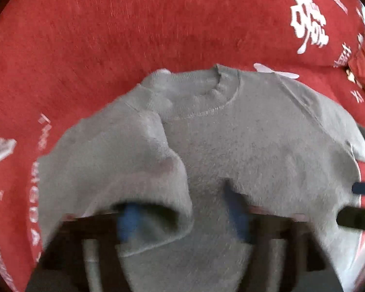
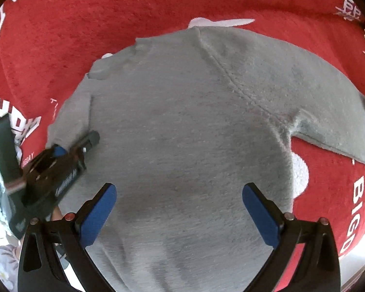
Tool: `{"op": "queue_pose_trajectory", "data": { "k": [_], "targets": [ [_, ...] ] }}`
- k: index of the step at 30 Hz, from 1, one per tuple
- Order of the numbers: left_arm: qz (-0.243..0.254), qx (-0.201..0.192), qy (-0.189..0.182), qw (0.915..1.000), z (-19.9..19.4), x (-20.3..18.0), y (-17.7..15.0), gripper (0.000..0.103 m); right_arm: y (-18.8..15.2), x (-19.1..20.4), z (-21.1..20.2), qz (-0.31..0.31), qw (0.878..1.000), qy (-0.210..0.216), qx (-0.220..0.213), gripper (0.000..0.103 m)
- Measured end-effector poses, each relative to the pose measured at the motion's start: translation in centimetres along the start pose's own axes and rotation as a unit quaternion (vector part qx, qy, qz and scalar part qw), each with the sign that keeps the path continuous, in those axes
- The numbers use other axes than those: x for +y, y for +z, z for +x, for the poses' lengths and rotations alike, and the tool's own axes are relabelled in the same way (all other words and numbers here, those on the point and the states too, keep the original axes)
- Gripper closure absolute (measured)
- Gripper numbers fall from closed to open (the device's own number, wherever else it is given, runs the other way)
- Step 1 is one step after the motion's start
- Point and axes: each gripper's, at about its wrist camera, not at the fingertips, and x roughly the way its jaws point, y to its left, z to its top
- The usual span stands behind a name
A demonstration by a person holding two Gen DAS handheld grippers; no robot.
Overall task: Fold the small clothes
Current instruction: 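Fold the held sleeve across the sweater chest and open the left gripper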
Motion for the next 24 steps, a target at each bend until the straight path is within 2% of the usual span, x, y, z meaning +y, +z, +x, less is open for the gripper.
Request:
{"op": "queue_pose_trajectory", "data": {
  "k": [2, 4, 6, 8, 9, 12, 13, 14, 16, 18, 19, 21, 22, 23, 24],
  "targets": [
    [0.005, -0.016, 0.0, 0.9999, -2.2, 0.5, -0.8, 0.023, 0.2, 0.4, 0.0, -0.011, 1.0, -0.004, -0.003, 0.0],
    [-0.013, -0.021, 0.006, 0.9997, -3.9, 2.1, -1.3, 0.023, 0.7, 1.8, -0.3, -0.042, 0.999, 0.0, -0.014, 0.0],
    [-0.055, -0.025, 0.023, 0.9979, -5.7, 5.3, -2.4, 0.023, 1.0, 4.0, -0.7, -0.09, 0.996, -0.003, -0.025, 0.0],
    [-0.108, -0.013, 0.046, 0.993, -6.3, 9.0, -3.5, 0.023, 1.5, 8.3, -0.8, -0.173, 0.984, -0.008, -0.035, 0.0],
    [-0.146, 0.004, 0.054, 0.9878, -6.2, 11.7, -4.6, 0.023, 1.3, 9.5, -0.8, -0.199, 0.979, -0.01, -0.04, 0.0],
    [-0.21, 0.042, 0.068, 0.9745, -5.1, 16.5, -7.0, 0.023, 0.7, 15.9, 0.2, -0.308, 0.949, -0.025, -0.062, 0.0],
    [-0.224, 0.05, 0.066, 0.971, -4.8, 17.4, -7.8, 0.023, 0.1, 18.5, 1.3, -0.355, 0.932, -0.039, -0.065, 0.0],
    [-0.235, 0.057, 0.064, 0.9681, -4.4, 18.3, -8.4, 0.023, -0.1, 19.7, 2.0, -0.378, 0.922, -0.046, -0.068, 0.0],
    [-0.245, 0.066, 0.051, 0.9659, -3.8, 19.2, -9.7, 0.023, -1.2, 22.5, 4.1, -0.443, 0.89, -0.076, -0.075, 0.001],
    [-0.241, 0.069, 0.037, 0.9673, -3.0, 19.1, -10.6, 0.023, -2.1, 24.3, 6.0, -0.492, 0.86, -0.109, -0.084, 0.006],
    [-0.239, 0.068, 0.035, 0.968, -3.0, 19.0, -10.7, 0.023, -2.4, 24.7, 6.8, -0.504, 0.85, -0.123, -0.085, 0.011],
    [-0.24, 0.064, 0.028, 0.9682, -2.8, 19.0, -11.3, 0.023, -2.3, 25.1, 9.3, -0.526, 0.832, -0.161, -0.074, 0.029],
    [-0.243, 0.065, 0.027, 0.9675, -2.9, 19.0, -11.5, 0.023, -2.2, 25.1, 9.7, -0.527, 0.834, -0.151, -0.061, 0.052],
    [-0.244, 0.065, 0.027, 0.9671, -2.9, 19.1, -11.7, 0.023, -1.9, 25.0, 9.5, -0.517, 0.845, -0.125, -0.057, 0.081],
    [-0.245, 0.066, 0.028, 0.9669, -3.0, 19.2, -12.1, 0.023, -1.6, 24.9, 8.9, -0.502, 0.854, -0.121, -0.064, 0.087]
  ]
}}
